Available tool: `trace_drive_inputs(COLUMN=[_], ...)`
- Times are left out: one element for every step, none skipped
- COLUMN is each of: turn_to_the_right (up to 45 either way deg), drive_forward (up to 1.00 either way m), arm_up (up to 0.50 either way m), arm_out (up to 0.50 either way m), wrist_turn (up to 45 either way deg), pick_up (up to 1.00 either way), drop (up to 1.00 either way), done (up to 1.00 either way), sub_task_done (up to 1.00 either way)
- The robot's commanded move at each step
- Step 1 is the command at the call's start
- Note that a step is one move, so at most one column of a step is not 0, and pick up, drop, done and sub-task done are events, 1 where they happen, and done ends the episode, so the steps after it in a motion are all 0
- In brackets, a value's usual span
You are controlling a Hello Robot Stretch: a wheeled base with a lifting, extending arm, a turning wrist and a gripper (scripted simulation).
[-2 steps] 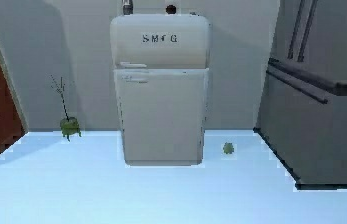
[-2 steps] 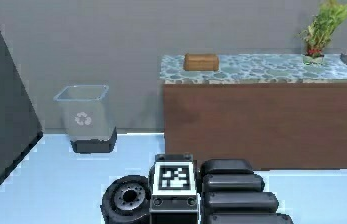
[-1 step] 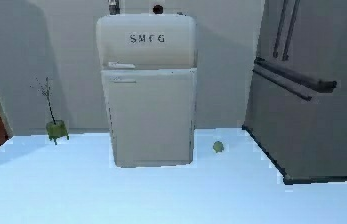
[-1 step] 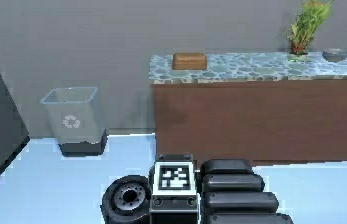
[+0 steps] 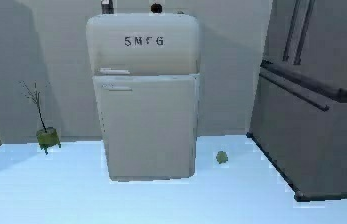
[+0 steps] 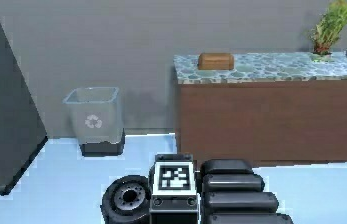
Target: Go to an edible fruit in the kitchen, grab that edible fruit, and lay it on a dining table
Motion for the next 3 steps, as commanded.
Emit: trace_drive_inputs(turn_to_the_right=[-39.0, 0.0, -45.0], drive_forward=[0.0, 0.55, 0.0], arm_up=[0.0, 0.0, 0.0], arm_out=[0.0, 0.0, 0.0], wrist_turn=[0.0, 0.0, 0.0], pick_up=[0.0, 0.0, 0.0], drop=[0.0, 0.0, 0.0], done=[0.0, 0.0, 0.0], sub_task_done=[0.0, 0.0, 0.0])
